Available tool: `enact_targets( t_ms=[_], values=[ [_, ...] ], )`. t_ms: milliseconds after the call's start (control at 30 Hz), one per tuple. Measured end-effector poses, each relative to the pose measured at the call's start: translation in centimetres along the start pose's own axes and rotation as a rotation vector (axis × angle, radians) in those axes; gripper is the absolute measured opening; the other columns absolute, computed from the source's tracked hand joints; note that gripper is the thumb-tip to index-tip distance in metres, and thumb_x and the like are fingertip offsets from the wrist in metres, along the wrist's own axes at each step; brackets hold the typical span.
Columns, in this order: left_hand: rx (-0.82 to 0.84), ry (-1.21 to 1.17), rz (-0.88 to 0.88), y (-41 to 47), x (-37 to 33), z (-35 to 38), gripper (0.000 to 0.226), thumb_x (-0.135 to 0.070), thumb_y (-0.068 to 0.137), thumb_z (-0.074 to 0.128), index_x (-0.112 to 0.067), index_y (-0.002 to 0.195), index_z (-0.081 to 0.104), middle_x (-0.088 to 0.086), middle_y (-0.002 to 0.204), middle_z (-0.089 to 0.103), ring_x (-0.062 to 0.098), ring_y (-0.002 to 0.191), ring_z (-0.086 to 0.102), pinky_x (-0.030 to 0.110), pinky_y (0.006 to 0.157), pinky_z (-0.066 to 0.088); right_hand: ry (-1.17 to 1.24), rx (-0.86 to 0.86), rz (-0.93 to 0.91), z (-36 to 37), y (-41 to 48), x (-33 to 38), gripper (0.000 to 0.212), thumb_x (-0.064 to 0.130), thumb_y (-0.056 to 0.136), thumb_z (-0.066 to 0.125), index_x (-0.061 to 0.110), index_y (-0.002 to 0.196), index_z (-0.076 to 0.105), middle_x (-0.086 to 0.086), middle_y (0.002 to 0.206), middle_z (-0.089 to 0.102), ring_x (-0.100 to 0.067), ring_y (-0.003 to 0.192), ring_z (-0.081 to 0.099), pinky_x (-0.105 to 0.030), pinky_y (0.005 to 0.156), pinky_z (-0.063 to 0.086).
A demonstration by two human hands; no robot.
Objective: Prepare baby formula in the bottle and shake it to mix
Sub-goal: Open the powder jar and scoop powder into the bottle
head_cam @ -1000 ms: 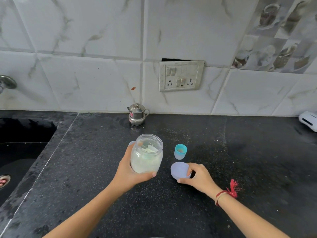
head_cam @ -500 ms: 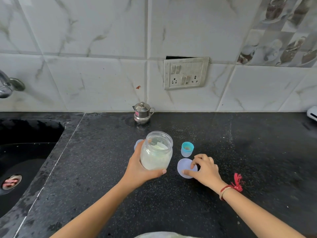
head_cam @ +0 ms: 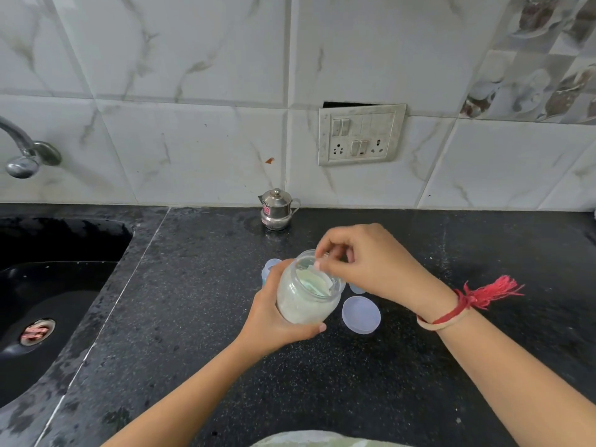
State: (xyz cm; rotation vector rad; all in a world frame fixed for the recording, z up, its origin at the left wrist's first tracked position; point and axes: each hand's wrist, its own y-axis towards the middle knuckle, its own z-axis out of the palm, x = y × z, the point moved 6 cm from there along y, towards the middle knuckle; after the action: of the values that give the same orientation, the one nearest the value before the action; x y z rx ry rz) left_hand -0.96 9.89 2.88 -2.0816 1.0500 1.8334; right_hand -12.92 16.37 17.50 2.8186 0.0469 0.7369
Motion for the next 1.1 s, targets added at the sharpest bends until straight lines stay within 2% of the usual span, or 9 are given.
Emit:
enact_targets(
  t_ms=[67, 133, 267, 400, 467, 567, 667, 800, 1100],
  values=[
    [-0.003, 0.002, 0.007, -0.1, -0.2, 0.0, 0.097, -0.029, 0.053, 0.092, -0.044, 0.133, 0.04, -0.018, 0.124, 0.056, 0.01, 0.113, 0.059, 0.021, 0.083, 0.052, -0.176, 0.129, 0.058, 1.1, 0.3, 0.0, 0.015, 0.044, 0.076, 0.068, 0.029, 0.079, 0.067, 0.014, 0.069, 0.062, 0.001, 0.059, 0.052, -0.019, 0.052, 0.031],
    [-0.01, -0.003, 0.011, -0.1, -0.3, 0.0, 0.096, -0.028, 0.053, 0.092, -0.044, 0.132, 0.041, -0.018, 0.122, 0.056, 0.01, 0.112, 0.06, 0.019, 0.081, 0.052, -0.326, 0.174, 0.087, 1.9, 0.6, 0.2, 0.019, 0.048, 0.076, 0.065, 0.029, 0.079, 0.064, 0.014, 0.069, 0.055, -0.004, 0.067, 0.051, -0.023, 0.051, 0.031],
    [-0.013, -0.01, 0.008, -0.1, -0.2, 0.0, 0.095, -0.027, 0.052, 0.092, -0.044, 0.131, 0.041, -0.016, 0.12, 0.06, 0.012, 0.109, 0.062, 0.019, 0.077, 0.053, -0.457, 0.29, 0.096, 3.3, 0.7, 0.5, 0.012, 0.034, 0.078, 0.061, 0.025, 0.085, 0.063, 0.009, 0.076, 0.057, -0.017, 0.074, 0.054, -0.027, 0.053, 0.031],
    [-0.015, 0.001, 0.007, -0.3, 0.1, 0.2, 0.095, -0.026, 0.052, 0.092, -0.046, 0.13, 0.041, -0.017, 0.118, 0.062, 0.009, 0.107, 0.063, 0.016, 0.076, 0.052, -0.493, 0.345, 0.095, 3.6, 0.7, 0.4, 0.014, 0.024, 0.079, 0.06, 0.025, 0.093, 0.062, 0.007, 0.078, 0.051, -0.018, 0.077, 0.051, -0.027, 0.052, 0.029],
    [-0.03, -0.004, -0.003, -0.4, 0.3, 0.2, 0.096, -0.028, 0.051, 0.093, -0.047, 0.129, 0.041, -0.016, 0.118, 0.062, 0.01, 0.107, 0.063, 0.016, 0.078, 0.052, -0.484, 0.318, 0.107, 3.5, 0.7, 0.4, 0.015, 0.022, 0.079, 0.061, 0.027, 0.093, 0.061, 0.009, 0.076, 0.049, -0.017, 0.076, 0.049, -0.027, 0.052, 0.028],
    [-0.058, -0.018, -0.004, -0.4, 0.3, 0.1, 0.096, -0.03, 0.05, 0.093, -0.047, 0.129, 0.042, -0.016, 0.119, 0.061, 0.011, 0.108, 0.063, 0.019, 0.079, 0.053, -0.482, 0.237, 0.115, 3.5, 0.7, 0.5, 0.021, 0.019, 0.081, 0.061, 0.028, 0.099, 0.061, 0.004, 0.091, 0.058, -0.019, 0.079, 0.049, -0.029, 0.062, 0.032],
    [-0.077, -0.025, -0.012, -0.6, 0.6, 0.1, 0.095, -0.03, 0.05, 0.093, -0.05, 0.128, 0.041, -0.019, 0.12, 0.06, 0.009, 0.109, 0.063, 0.02, 0.08, 0.053, -0.465, 0.161, 0.102, 3.8, 0.7, 0.7, 0.022, 0.017, 0.085, 0.059, 0.027, 0.104, 0.063, 0.002, 0.098, 0.063, -0.021, 0.087, 0.057, -0.028, 0.065, 0.035],
    [-0.098, -0.027, -0.029, -0.8, 1.1, 0.2, 0.098, -0.028, 0.05, 0.093, -0.05, 0.13, 0.04, -0.017, 0.121, 0.06, 0.012, 0.11, 0.063, 0.026, 0.081, 0.056, -0.409, 0.104, 0.106, 4.3, 0.5, 0.9, 0.019, 0.016, 0.086, 0.057, 0.025, 0.099, 0.067, 0.002, 0.088, 0.067, -0.02, 0.085, 0.06, -0.029, 0.065, 0.043],
    [-0.14, -0.014, -0.017, -0.8, 1.2, -0.1, 0.097, -0.029, 0.052, 0.093, -0.051, 0.129, 0.04, -0.021, 0.121, 0.059, 0.006, 0.108, 0.062, 0.018, 0.079, 0.053, 0.035, 0.077, 0.247, 4.9, 1.0, -0.8, 0.01, 0.02, 0.079, 0.068, 0.028, 0.082, 0.074, 0.01, 0.07, 0.07, -0.005, 0.071, 0.064, -0.031, 0.072, 0.054]
  ],
)
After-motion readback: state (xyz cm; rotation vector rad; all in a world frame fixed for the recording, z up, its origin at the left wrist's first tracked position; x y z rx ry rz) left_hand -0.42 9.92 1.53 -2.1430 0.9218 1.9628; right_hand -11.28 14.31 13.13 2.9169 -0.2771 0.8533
